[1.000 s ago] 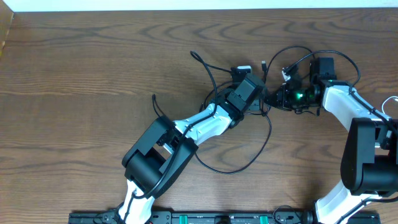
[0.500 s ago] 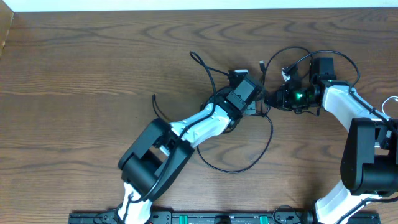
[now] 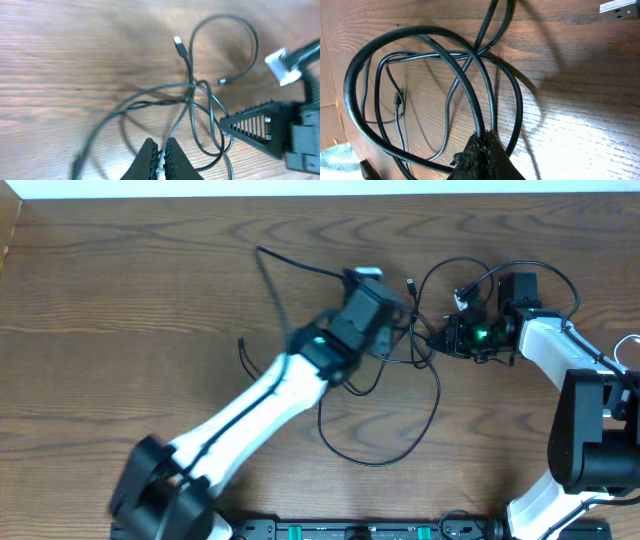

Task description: Untangle cables

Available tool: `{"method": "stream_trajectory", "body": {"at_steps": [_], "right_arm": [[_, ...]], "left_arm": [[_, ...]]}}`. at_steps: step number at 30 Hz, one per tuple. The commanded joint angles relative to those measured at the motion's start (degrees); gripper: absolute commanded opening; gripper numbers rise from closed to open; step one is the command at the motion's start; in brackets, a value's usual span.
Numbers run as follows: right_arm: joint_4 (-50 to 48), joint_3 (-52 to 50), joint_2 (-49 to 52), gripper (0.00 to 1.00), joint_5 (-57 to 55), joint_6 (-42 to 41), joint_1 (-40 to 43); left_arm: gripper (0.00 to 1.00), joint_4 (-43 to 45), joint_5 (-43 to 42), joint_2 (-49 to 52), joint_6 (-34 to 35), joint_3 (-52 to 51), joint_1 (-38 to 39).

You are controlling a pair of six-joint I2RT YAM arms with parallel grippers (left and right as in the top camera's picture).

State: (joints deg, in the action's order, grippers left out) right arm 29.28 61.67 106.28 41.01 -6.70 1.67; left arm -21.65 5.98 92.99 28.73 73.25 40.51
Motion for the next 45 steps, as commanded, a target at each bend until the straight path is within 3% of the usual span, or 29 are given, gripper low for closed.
{"method": "stream_trajectory", "body": {"at_steps": [1, 6, 20, 21, 22, 27, 30, 36, 37, 38, 40, 45], "right_arm": [[0.11, 0.13, 0.11, 0.01, -0.59, 1.01, -0.11], [0.09, 0.13, 0.11, 0.01, -0.55, 1.01, -0.24], [0.04, 0.13, 0.11, 0.03, -0.57, 1.01, -0.26], [0.07, 0.13, 0.11, 0.07, -0.55, 1.01, -0.26], [0.07, 0.13, 0.11, 0.27, -0.42, 1.03, -0.26], [-1.97, 0.13, 0.11, 0.86, 3.15, 1.01, -0.26], [-4.11, 0.15, 0.09, 0.99, 4.61, -0.63, -0.26], [-5.05, 0.15, 0.11, 0.96, 4.63, -1.95, -0.28], [-5.05, 0.15, 0.09, 0.93, 4.63, -2.62, -0.28], [-5.05, 0.13, 0.11, 0.81, 4.87, -3.13, -0.35], [-5.05, 0.13, 0.11, 0.69, 4.81, -3.1, -0.85], [-7.56, 0.13, 0.11, 0.53, 2.27, -3.08, -4.96]], "left_arm": [[0.07, -2.47, 0.74, -5.7, -1.09, 0.7, -3.19], [0.08, -5.38, 0.74, -8.31, -1.09, 0.7, -6.1], [0.08, -5.57, 0.72, -3.15, -1.05, 0.11, -6.1], [0.08, -5.57, 0.72, -3.02, -1.05, 0.11, -6.1], [0.08, -5.57, 0.74, -2.97, -1.05, 0.11, -6.1], [0.13, -5.95, 0.76, -2.97, -1.09, 0.11, -6.1], [0.13, -7.63, 1.31, -2.97, -1.11, 0.11, -6.12], [0.13, -12.02, 5.27, -2.97, -1.09, 0.11, -6.12], [0.13, -12.35, 5.27, -2.97, -1.09, 0.11, -6.12], [0.13, -12.83, 5.27, -2.97, -1.09, 0.11, -6.12], [0.13, -13.14, 5.27, -2.97, -1.07, 0.11, -6.1], [0.13, -13.46, 5.27, -2.97, -1.09, 0.11, -6.12]]}}
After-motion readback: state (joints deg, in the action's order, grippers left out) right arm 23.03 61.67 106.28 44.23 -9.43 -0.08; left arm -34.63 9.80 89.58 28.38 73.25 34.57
